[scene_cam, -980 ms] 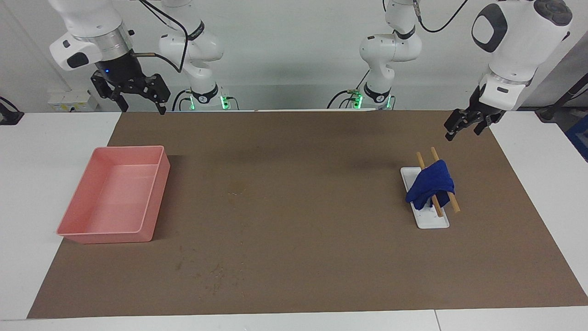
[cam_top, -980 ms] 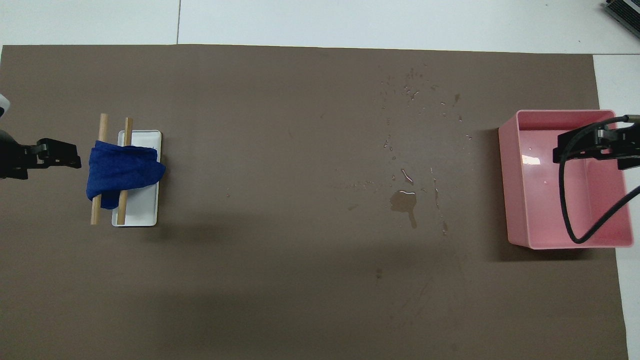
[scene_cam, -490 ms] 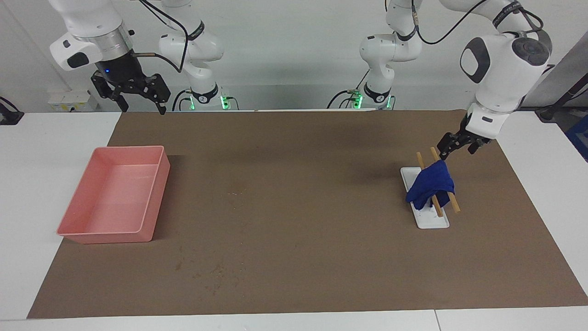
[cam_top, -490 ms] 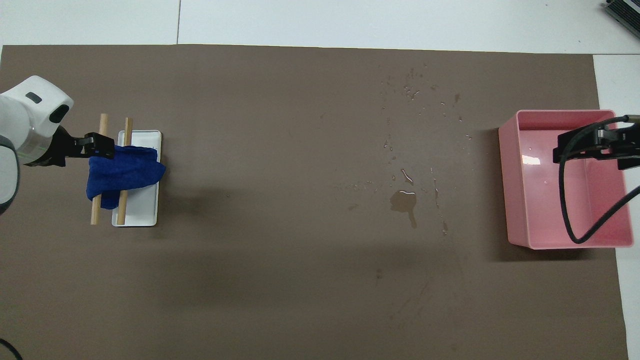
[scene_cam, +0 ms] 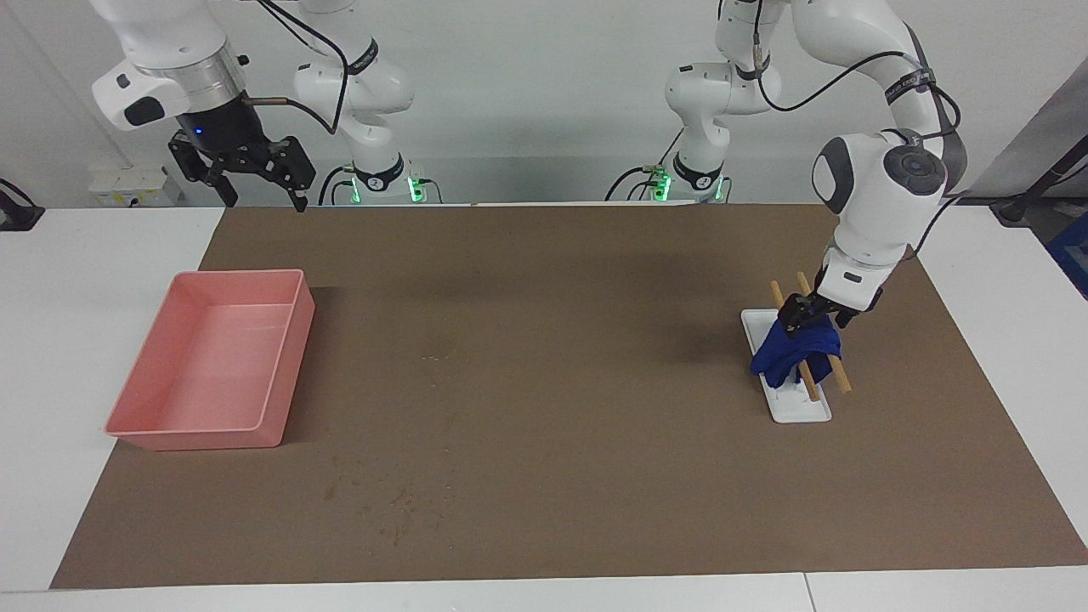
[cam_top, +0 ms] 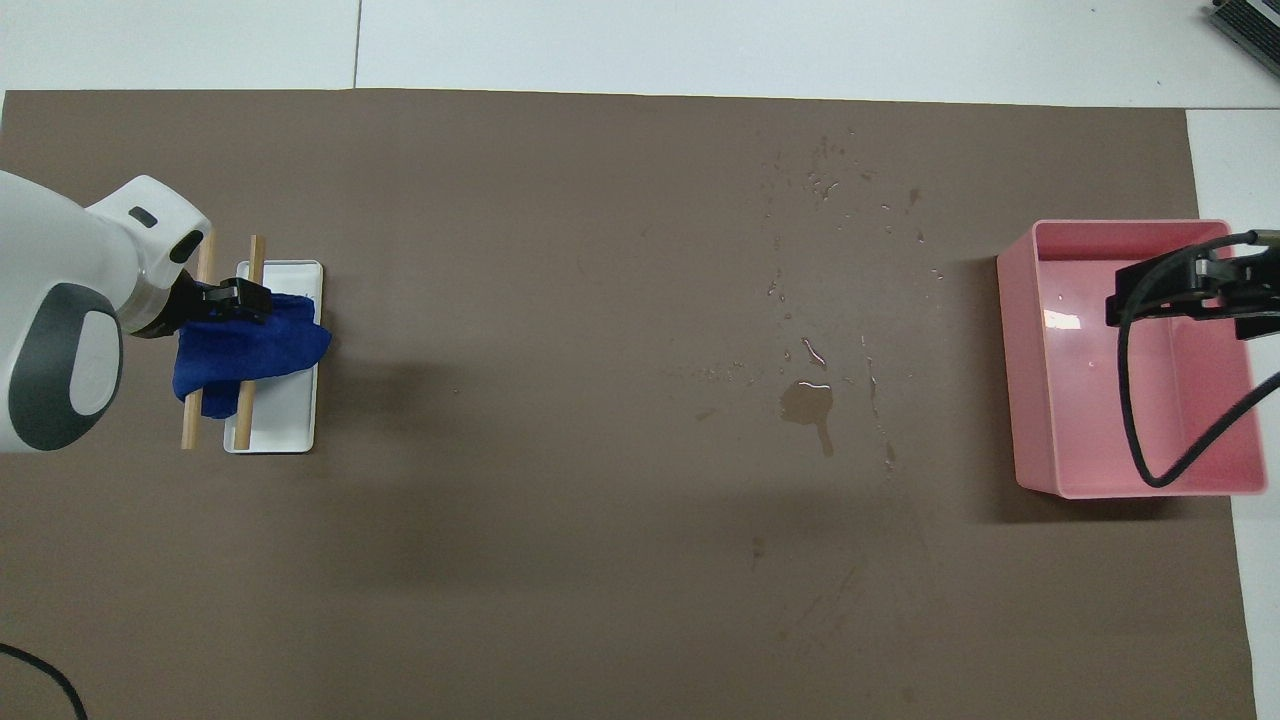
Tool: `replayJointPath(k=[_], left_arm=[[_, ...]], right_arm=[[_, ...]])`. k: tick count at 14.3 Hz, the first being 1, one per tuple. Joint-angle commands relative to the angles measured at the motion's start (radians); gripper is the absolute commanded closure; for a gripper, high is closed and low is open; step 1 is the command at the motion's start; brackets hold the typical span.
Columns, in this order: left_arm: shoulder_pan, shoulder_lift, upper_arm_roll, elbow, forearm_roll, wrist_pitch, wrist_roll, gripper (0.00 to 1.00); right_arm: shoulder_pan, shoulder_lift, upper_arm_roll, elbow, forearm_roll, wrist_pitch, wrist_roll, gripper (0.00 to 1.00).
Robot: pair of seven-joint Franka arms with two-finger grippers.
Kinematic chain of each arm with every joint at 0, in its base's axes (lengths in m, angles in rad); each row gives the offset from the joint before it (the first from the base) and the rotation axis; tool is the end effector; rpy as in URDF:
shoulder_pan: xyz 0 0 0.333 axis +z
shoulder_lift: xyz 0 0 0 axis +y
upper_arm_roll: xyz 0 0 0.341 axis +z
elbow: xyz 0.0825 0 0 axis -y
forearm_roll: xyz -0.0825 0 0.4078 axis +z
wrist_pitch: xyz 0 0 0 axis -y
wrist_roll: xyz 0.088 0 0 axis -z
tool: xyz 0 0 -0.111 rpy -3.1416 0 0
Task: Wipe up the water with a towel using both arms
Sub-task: 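Reach the left gripper to the blue cloth on the white tray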
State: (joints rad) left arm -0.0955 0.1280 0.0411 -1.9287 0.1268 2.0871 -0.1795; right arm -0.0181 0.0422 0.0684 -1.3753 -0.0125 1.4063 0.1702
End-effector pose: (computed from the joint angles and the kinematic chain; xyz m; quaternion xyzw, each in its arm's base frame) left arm 0.6154 -0.0275 0.4354 -0.9977 -0.0318 -0.0218 0.0560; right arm 0.5734 0.0262 0.7021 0.9981 -0.0609 -0.0050 0.0053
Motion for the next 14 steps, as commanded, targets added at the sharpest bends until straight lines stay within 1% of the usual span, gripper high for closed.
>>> replayJointPath(k=[1,4,5,6,9,12,13,14], left_arm=[[-0.033,0.001,0.013,-0.021,0.050,0.025,-0.021,0.00],[-0.038,0.002,0.013,-0.030,0.051,0.025,-0.028,0.00],[-0.042,0.002,0.013,-0.032,0.068,0.024,-0.035,0.02],[-0.043,0.002,0.013,-0.032,0.085,0.018,-0.035,0.07],[-0.043,0.001,0.013,-0.035,0.090,0.008,-0.038,0.33],[-0.041,0.001,0.014,-0.033,0.090,-0.007,-0.041,0.67],[-0.038,0.001,0.014,-0.030,0.090,-0.018,-0.041,0.77],[-0.033,0.001,0.014,-0.027,0.091,-0.024,-0.041,0.84]], right_arm=[[-0.005,-0.015,0.004,-0.014,0.014,-0.003,0.018,0.00],[-0.005,-0.015,0.004,-0.013,0.014,-0.003,0.017,0.00],[-0.005,-0.015,0.004,-0.014,0.014,-0.003,0.018,0.00],[-0.003,-0.015,0.004,-0.014,0.014,-0.003,0.018,0.00],[-0.003,-0.015,0.004,-0.014,0.014,-0.003,0.017,0.00],[-0.005,-0.015,0.004,-0.014,0.014,-0.003,0.018,0.00],[-0.003,-0.015,0.004,-0.014,0.014,-0.001,0.018,0.00],[-0.005,-0.015,0.004,-0.014,0.014,-0.001,0.018,0.00]])
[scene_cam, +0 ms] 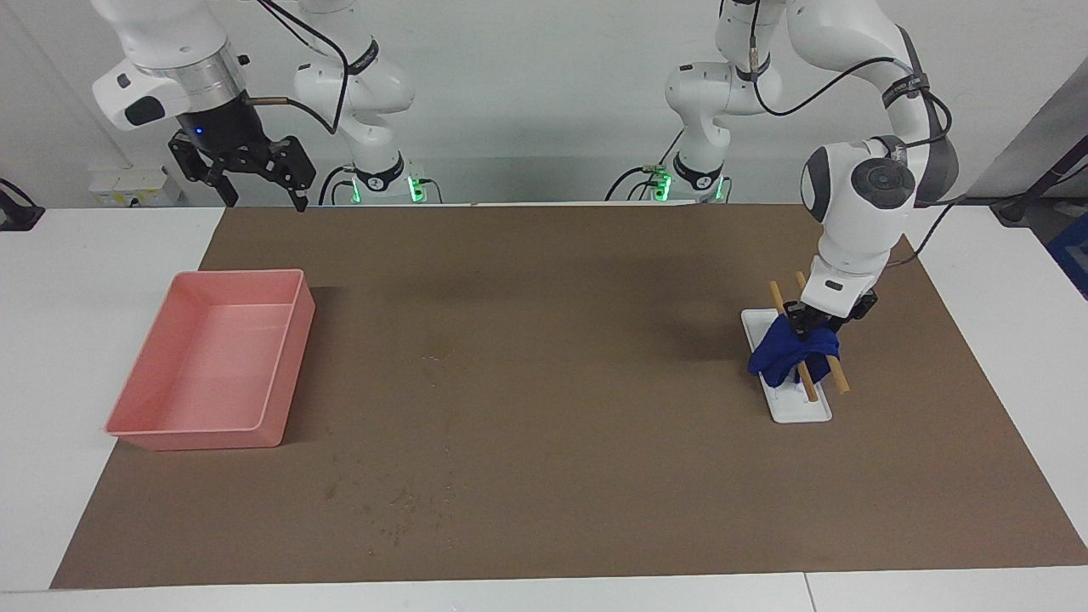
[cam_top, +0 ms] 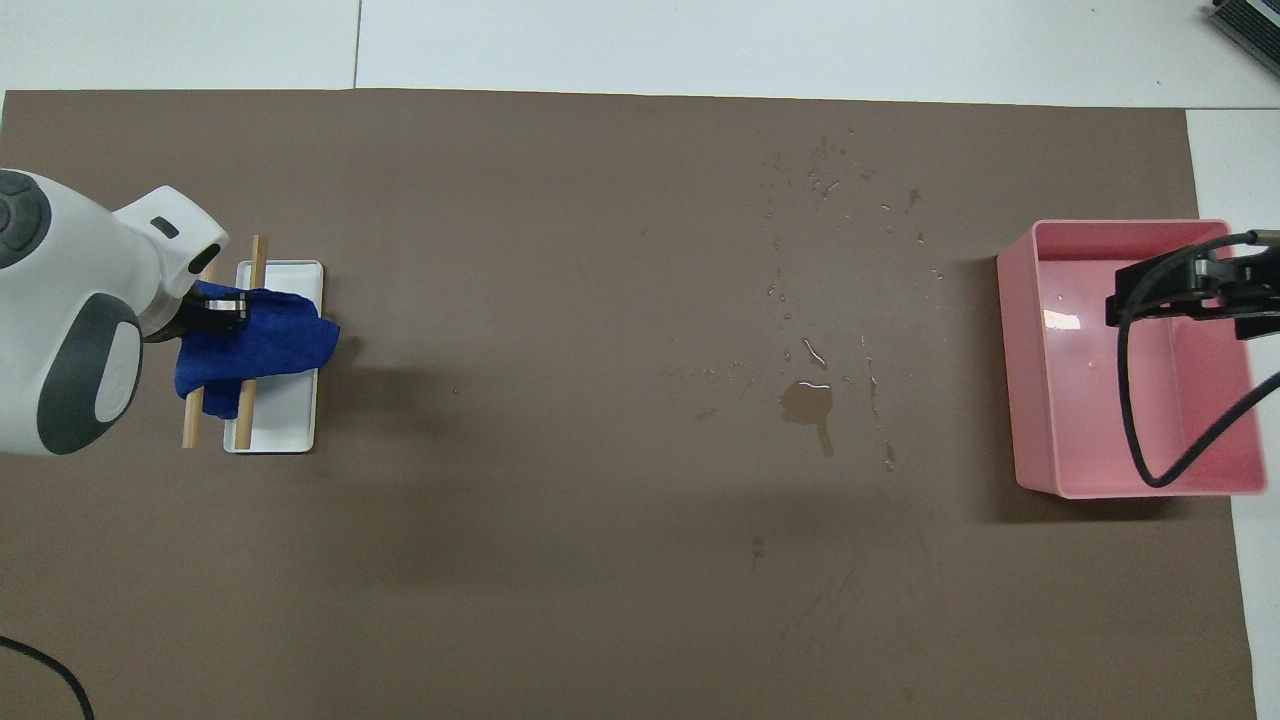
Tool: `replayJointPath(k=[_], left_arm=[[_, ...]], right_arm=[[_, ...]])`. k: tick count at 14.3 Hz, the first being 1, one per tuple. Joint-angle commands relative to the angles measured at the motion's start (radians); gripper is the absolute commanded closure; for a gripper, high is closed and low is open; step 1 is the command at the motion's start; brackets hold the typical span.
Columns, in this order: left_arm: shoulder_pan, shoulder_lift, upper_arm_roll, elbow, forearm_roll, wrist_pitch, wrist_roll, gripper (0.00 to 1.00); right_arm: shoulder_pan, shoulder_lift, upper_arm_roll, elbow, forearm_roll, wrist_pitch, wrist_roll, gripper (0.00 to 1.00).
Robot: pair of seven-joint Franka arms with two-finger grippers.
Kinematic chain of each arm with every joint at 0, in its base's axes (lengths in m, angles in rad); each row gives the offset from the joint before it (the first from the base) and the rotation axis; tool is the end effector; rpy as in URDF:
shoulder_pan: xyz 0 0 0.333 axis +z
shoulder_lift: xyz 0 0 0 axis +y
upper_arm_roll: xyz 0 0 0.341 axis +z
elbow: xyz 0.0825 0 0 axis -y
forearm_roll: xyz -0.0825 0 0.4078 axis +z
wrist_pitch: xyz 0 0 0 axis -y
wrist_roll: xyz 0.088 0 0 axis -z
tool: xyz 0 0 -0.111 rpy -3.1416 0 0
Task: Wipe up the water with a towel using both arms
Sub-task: 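Reach the left gripper to the blue cloth on the white tray, then close the left gripper on the blue cloth's edge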
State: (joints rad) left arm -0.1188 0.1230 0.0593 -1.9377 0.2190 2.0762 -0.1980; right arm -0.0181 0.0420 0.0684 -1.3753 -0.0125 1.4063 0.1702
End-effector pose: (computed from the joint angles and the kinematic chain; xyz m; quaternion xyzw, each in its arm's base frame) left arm 0.6122 -0.0256 0.4340 -0.9949 -0.0165 -0.0204 0.0978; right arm 0.5733 0.0262 0.7022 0.9981 -0.0609 -0.0049 0.0053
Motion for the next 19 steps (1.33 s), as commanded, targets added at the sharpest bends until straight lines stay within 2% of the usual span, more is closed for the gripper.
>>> replayJointPath(k=[1,3,4,16,19], left_arm=[[-0.008,0.006,-0.004,-0.017,-0.001,-0.016,-0.023,0.87],[-0.004,0.006,-0.004,-0.009,-0.001,-0.030,-0.023,0.99],[-0.004,0.006,-0.004,-0.007,-0.001,-0.036,-0.023,1.00],[0.001,0.007,-0.006,0.120,-0.013,-0.203,-0.052,1.00],[0.002,0.015,-0.007,0.190,-0.027,-0.280,-0.052,1.00]], right_arm=[[-0.003,-0.014,0.004,-0.014,0.014,-0.001,0.018,0.00],[-0.003,-0.014,0.004,-0.014,0.014,-0.003,0.018,0.00],[-0.003,-0.014,0.004,-0.014,0.014,-0.003,0.018,0.00],[-0.005,-0.020,0.004,-0.027,0.014,-0.003,0.017,0.00],[-0.006,-0.022,0.004,-0.027,0.014,-0.003,0.015,0.00]])
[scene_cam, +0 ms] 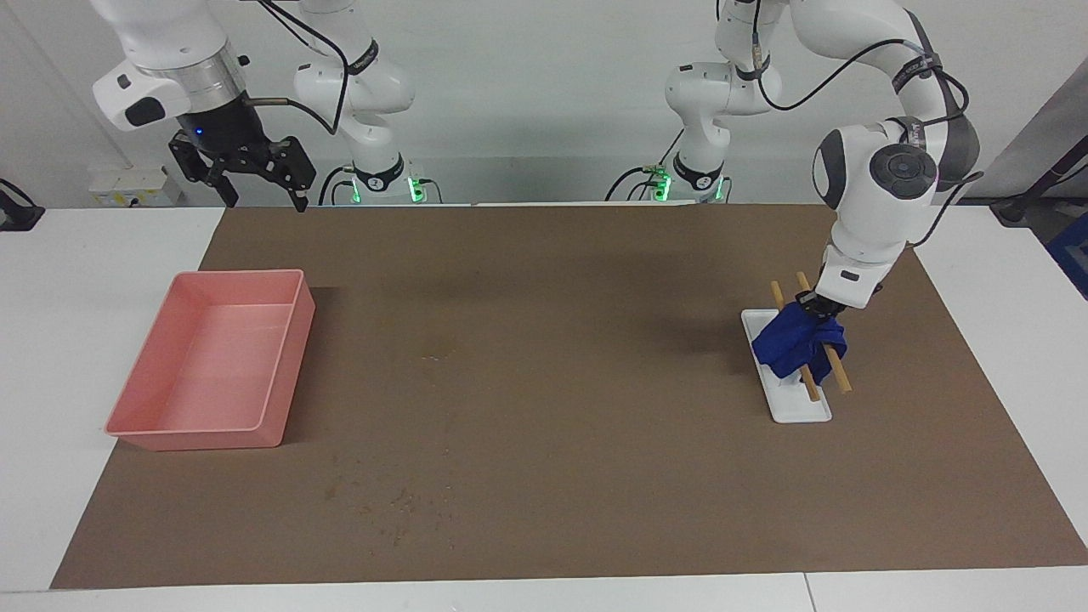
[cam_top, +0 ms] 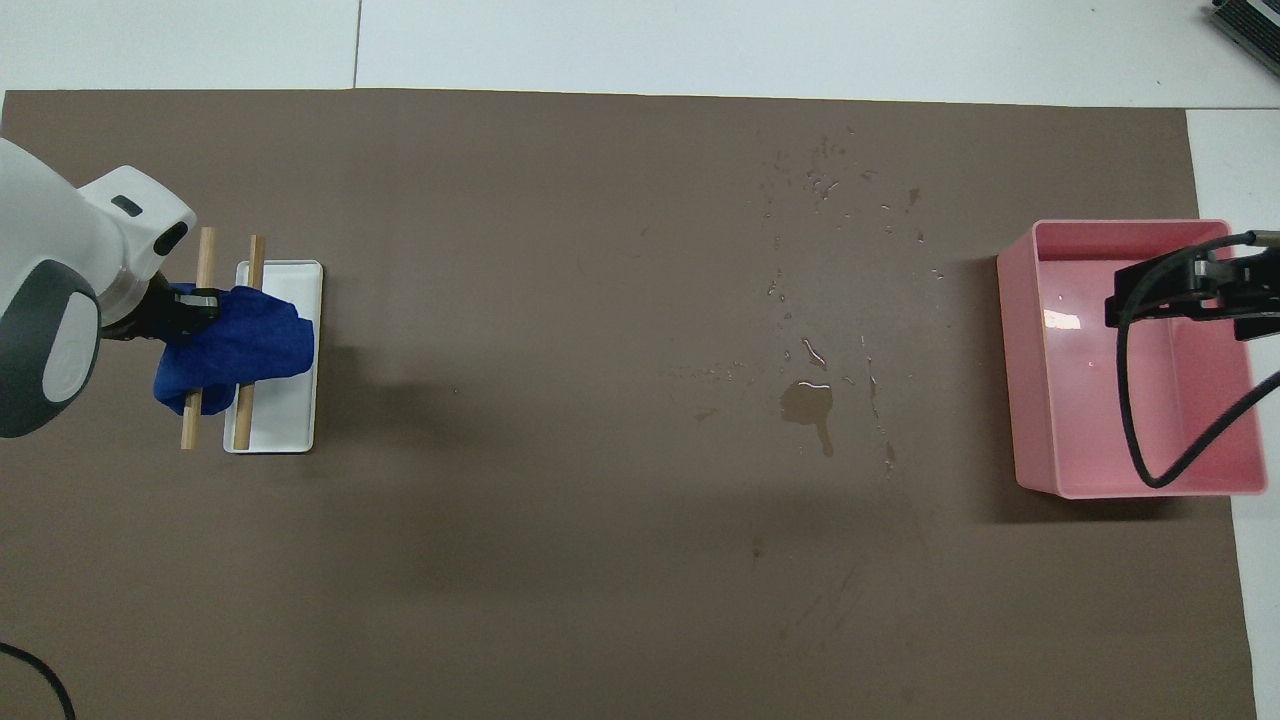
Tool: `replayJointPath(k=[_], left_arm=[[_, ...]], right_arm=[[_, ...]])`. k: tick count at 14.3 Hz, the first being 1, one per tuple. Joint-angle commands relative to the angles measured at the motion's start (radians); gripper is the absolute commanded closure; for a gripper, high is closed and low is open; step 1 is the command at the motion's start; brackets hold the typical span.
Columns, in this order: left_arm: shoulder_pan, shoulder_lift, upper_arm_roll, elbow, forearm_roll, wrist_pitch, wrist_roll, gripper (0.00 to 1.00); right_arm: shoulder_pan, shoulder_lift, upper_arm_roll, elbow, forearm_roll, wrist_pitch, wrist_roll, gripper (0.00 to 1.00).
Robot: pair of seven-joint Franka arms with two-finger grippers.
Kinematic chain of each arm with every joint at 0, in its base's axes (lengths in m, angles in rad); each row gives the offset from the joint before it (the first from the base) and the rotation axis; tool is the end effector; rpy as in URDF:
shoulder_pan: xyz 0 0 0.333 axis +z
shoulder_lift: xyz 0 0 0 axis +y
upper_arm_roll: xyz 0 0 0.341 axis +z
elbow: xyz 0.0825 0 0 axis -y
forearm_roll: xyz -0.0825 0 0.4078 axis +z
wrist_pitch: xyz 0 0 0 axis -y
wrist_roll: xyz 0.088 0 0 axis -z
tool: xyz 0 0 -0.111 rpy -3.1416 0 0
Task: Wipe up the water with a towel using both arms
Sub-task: 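Close the left gripper on the blue cloth's edge, then lift the cloth with the left gripper while the right gripper approaches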
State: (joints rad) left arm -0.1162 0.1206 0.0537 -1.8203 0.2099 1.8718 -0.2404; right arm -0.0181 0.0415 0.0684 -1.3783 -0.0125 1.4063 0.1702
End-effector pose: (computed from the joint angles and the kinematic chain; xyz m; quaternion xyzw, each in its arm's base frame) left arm 0.6135 -0.0229 0.4760 -0.9927 -0.0538 0.0186 0.1061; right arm 0.5732 0.0262 0.7011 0.9981 -0.0609 -0.0061 0.0055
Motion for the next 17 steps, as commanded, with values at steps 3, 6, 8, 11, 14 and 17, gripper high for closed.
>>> replayJointPath(k=[3,6,8,11,14,17], left_arm=[[0.001,0.031,0.003,0.166,-0.101,-0.190,-0.016,1.00],[0.001,0.025,0.005,0.206,-0.142,-0.262,-0.100,1.00],[0.000,0.013,0.006,0.223,-0.217,-0.307,-0.257,1.00],[-0.003,-0.038,0.006,0.223,-0.244,-0.336,-0.373,1.00],[-0.003,-0.097,0.002,0.222,-0.286,-0.387,-0.468,1.00],[-0.022,-0.124,-0.008,0.222,-0.342,-0.391,-0.647,1.00]], right_arm=[[-0.008,-0.022,0.004,-0.025,0.014,-0.003,0.014,0.00],[-0.017,-0.022,0.002,-0.024,0.014,-0.009,0.008,0.00],[-0.017,-0.025,0.002,-0.030,0.014,-0.013,0.003,0.00],[-0.016,-0.028,0.002,-0.033,0.014,-0.015,0.003,0.00],[-0.016,-0.028,0.002,-0.035,0.016,-0.013,0.005,0.00],[-0.016,-0.028,0.002,-0.041,0.066,-0.004,0.035,0.00]])
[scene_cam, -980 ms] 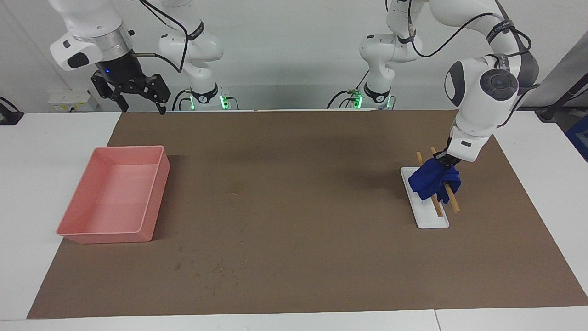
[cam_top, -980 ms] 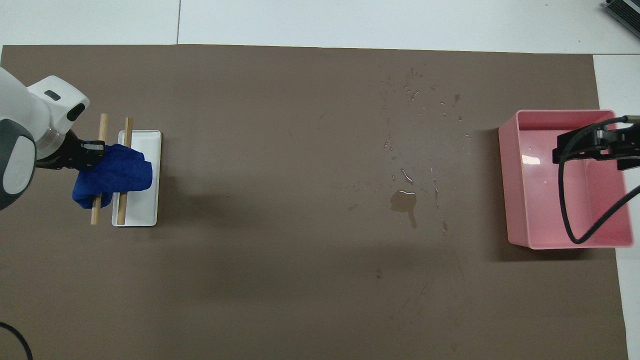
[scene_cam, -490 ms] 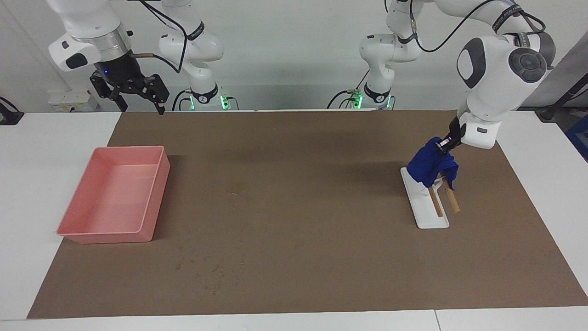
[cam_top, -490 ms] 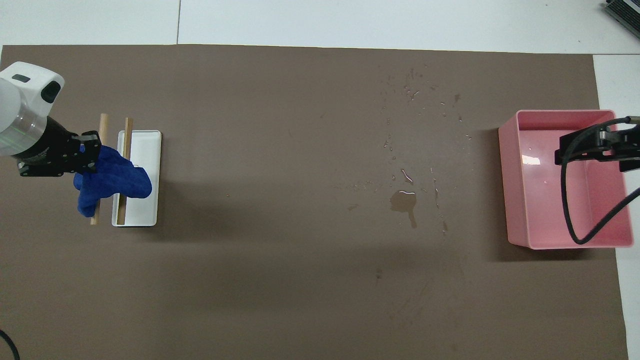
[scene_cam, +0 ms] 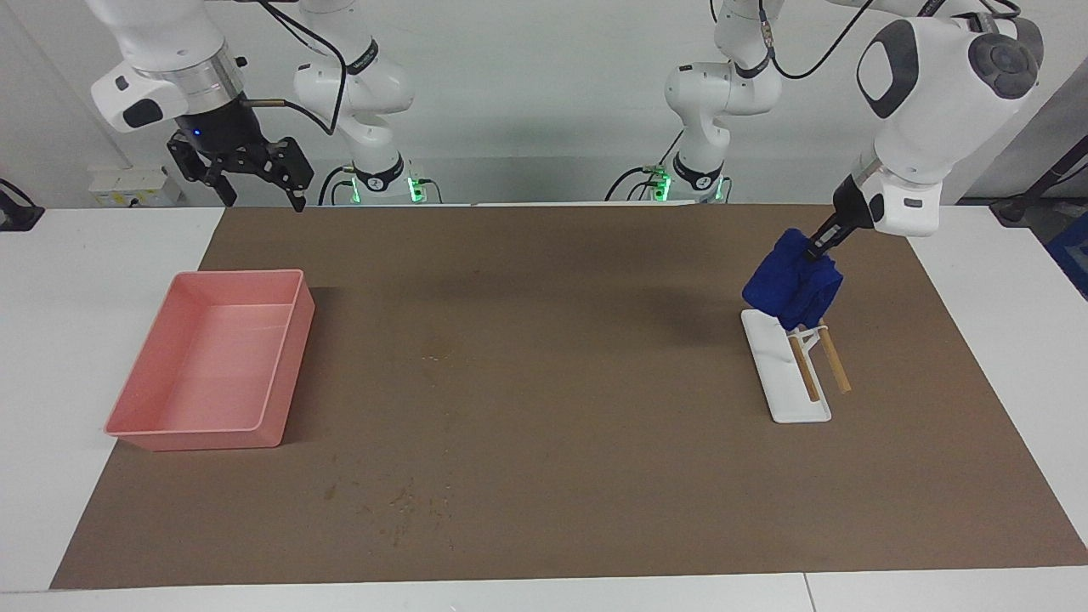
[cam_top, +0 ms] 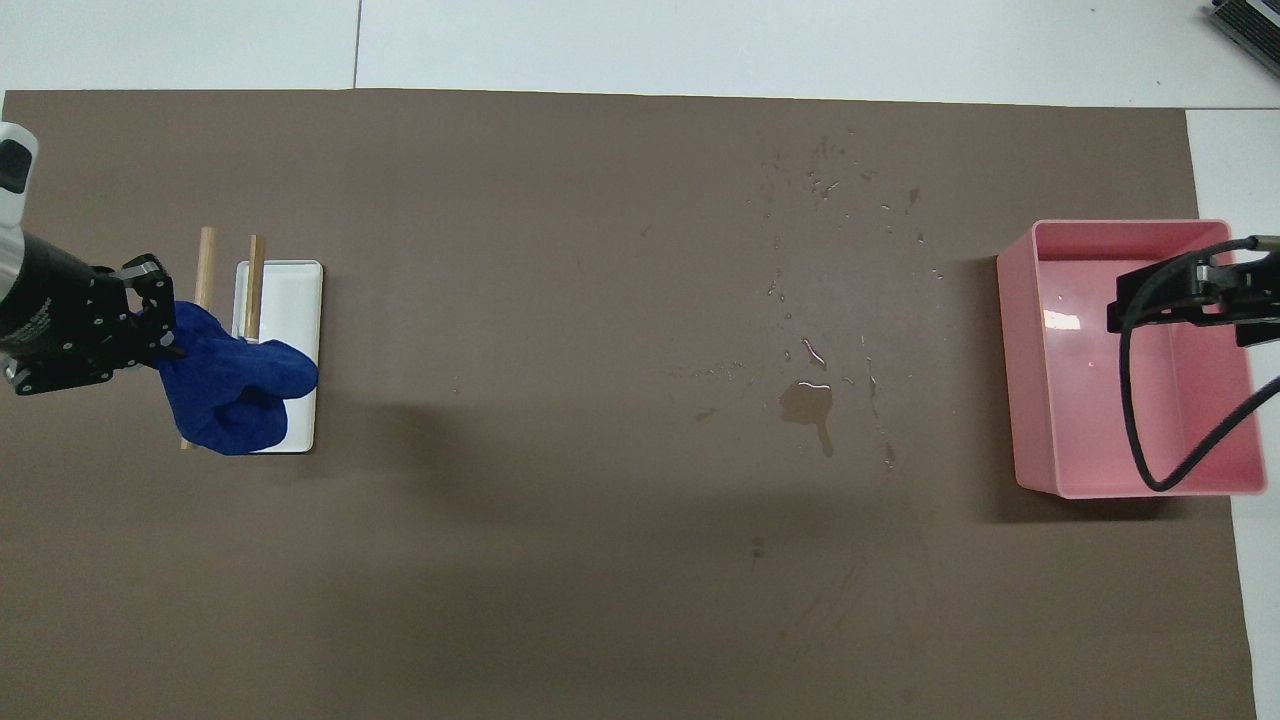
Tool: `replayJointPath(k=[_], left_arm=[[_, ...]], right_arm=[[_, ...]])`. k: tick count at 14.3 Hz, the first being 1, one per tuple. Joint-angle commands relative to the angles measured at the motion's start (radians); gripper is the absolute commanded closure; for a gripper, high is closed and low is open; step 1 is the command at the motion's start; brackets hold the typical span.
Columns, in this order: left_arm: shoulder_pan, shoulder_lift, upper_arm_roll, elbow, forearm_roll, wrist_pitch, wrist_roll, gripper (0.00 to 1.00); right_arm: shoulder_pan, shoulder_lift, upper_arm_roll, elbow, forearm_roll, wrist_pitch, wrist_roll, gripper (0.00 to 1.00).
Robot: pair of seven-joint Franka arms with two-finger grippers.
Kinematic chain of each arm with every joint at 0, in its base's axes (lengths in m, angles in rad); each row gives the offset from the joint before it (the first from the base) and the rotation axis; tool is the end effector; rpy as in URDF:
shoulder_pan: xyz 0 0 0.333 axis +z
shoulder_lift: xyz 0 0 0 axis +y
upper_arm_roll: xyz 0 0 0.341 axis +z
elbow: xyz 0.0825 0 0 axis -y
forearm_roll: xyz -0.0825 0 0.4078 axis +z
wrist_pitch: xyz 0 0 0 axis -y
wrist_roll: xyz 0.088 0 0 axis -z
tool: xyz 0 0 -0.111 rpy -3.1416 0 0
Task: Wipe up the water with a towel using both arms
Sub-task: 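Lift the cloth with the left gripper while the right gripper approaches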
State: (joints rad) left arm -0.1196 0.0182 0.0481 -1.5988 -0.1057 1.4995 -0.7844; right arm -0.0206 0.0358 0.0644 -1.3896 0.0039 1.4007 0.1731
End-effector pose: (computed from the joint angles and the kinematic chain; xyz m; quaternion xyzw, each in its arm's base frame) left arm 0.5719 -0.0536 0.6161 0.9345 0.3473 -0.0751 0.0233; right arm 0.5709 0.0246 0.6984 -0.9978 0.0643 0.0126 0.0017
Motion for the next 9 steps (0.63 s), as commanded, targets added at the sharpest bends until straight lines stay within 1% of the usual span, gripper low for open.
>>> replayJointPath(k=[1,3,4,5,8,9], left_arm=[[-0.037,-0.024,-0.025,0.000,-0.029,-0.018,-0.186,1.00],[-0.048,-0.027,-0.071,0.000,-0.032,-0.013,-0.333,1.00],[-0.046,-0.027,-0.101,-0.003,-0.035,-0.005,-0.420,1.00],[-0.046,-0.027,-0.120,-0.003,-0.054,0.001,-0.514,1.00],[-0.048,-0.027,-0.123,-0.004,-0.159,0.071,-0.801,1.00],[-0.051,-0.027,-0.126,-0.006,-0.175,0.096,-0.870,1.00]], right_arm=[[-0.012,-0.022,0.006,-0.037,0.100,0.006,0.114,0.00],[0.011,-0.022,0.009,-0.052,0.142,0.030,0.291,0.00],[0.046,-0.022,0.011,-0.060,0.160,0.043,0.357,0.00],[0.057,-0.022,0.011,-0.065,0.186,0.053,0.428,0.00],[0.063,-0.020,0.011,-0.098,0.332,0.083,0.618,0.00],[0.091,-0.020,0.014,-0.112,0.359,0.096,0.685,0.00]])
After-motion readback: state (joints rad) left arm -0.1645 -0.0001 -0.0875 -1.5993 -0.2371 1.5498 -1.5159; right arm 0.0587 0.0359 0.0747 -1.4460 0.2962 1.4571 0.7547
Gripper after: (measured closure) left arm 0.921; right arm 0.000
